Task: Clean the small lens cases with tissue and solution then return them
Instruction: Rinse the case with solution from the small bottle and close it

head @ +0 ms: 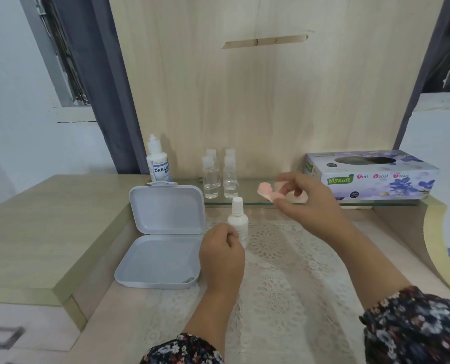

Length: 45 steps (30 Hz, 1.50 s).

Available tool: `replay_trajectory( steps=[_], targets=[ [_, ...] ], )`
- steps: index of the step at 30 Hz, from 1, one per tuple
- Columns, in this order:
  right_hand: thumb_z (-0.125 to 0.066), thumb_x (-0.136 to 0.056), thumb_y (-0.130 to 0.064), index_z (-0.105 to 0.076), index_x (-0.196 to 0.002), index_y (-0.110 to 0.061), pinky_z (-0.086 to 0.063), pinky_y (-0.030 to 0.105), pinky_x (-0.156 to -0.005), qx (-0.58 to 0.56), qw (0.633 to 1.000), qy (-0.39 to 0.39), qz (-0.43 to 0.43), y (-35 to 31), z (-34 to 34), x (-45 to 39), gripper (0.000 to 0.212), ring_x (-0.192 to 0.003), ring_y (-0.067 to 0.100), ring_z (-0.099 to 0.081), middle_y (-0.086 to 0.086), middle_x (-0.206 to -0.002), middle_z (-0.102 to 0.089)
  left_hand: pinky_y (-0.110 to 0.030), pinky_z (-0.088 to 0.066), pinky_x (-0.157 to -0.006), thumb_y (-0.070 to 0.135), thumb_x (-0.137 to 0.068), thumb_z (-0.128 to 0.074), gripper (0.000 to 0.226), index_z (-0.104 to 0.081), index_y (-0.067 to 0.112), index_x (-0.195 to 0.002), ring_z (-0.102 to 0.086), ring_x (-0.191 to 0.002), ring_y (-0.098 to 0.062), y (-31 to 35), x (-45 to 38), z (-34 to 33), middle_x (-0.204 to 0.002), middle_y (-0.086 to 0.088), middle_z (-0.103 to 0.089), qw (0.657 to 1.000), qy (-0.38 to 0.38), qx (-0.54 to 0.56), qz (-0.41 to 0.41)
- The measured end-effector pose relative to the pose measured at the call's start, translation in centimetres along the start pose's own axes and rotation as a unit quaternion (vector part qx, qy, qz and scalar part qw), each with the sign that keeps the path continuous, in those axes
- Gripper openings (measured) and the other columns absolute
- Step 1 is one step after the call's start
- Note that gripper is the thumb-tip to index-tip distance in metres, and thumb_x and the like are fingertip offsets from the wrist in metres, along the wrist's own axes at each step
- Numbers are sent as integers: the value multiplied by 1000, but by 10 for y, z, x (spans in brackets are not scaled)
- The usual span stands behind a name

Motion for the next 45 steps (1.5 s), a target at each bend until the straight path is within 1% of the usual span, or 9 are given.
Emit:
replay_trajectory(
  steps=[3, 8, 11, 16, 27, 30, 35, 40, 45],
  targets=[
    [-67, -84, -35, -59, -118, -32, -40, 25, -79, 46, 999, 20, 9, -6, -8, -22, 35, -95, 11, -50, -14, -87, -62, -23, -37, -54, 6, -73, -40, 18, -55, 13, -64, -50, -62, -14, -1, -1, 0, -62, 6, -54, 1000, 11, 8, -6],
    [-63, -88, -41, -58, -122, -27, -38, 35, -92, 147, 987, 63, 19, -3, -31, -45, 37, -96, 11, -45, -13, -90, -65, -22, -37, -54, 4, -72, -42, 19, -56, 13, -64, -49, -61, -12, -5, -3, 0, -63, 6, -54, 1000, 19, 13, -6],
    [-64, -84, -38, -58, -123, -27, -31, 33, -92, 183, 981, 59, 22, 6, -46, -51, 42, -104, 16, -48, -13, -92, -66, -25, -39, -54, 5, -72, -41, 19, -57, 12, -65, -51, -62, -13, -6, -5, 0, -64, 7, -55, 1000, 24, 12, -3],
    [-64, -82, -38, -57, -124, -28, -28, 32, -88, 222, 973, 56, 27, 10, -59, -54, 44, -105, 17, -47, -12, -94, -66, -21, -37, -55, 7, -72, -41, 19, -58, 11, -65, -51, -62, -13, -6, -6, 0, -65, 7, -57, 1000, 25, 6, -5],
    [-62, -81, -46, -57, -123, -30, -28, 35, -88, 272, 962, 36, 17, 17, -67, -58, 45, -105, 18, -47, -13, -92, -66, -23, -39, -54, 7, -72, -41, 19, -58, 11, -65, -51, -62, -14, -7, -6, 0, -64, 6, -57, 1000, 27, 6, -7],
    [-62, -81, -49, -57, -124, -29, -29, 35, -87, 281, 959, 30, 12, 18, -67, -59, 47, -107, 19, -47, -11, -96, -67, -20, -36, -54, 6, -71, -41, 19, -57, 11, -64, -50, -61, -13, -5, -5, 1, -63, 6, -56, 999, 29, 3, -14],
    [-60, -81, -54, -56, -126, -28, -31, 35, -90, 307, 950, 44, 28, 15, -64, -55, 52, -113, 20, -46, -7, -113, -63, -24, -39, -54, 6, -70, -40, 19, -58, 10, -64, -51, -61, -14, -6, -5, 0, -63, 6, -56, 1000, 27, 6, -10],
    [-60, -81, -39, -65, -114, -19, -33, 39, -86, 343, 931, 122, 15, 20, -48, -47, 39, -107, 28, -46, 4, -111, -60, -21, -37, -55, 5, -71, -41, 18, -56, 12, -64, -49, -61, -12, -5, -6, 0, -63, 8, -55, 1000, 23, 3, -15],
    [-56, -83, -41, -70, -103, -12, -31, 39, -84, 416, 902, 113, -7, 26, -46, -46, 38, -102, 32, -46, 9, -105, -58, -22, -36, -54, 2, -72, -44, 18, -55, 14, -64, -49, -61, -14, -6, -5, -1, -63, 6, -54, 1000, 18, -4, -15]
  ],
)
Point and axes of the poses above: each hand's wrist, its own x-axis away from the middle knuckle, its own z-axis out of the back of the hand, y = z × x, the point moved 6 cm from there along -x, towards the middle knuckle
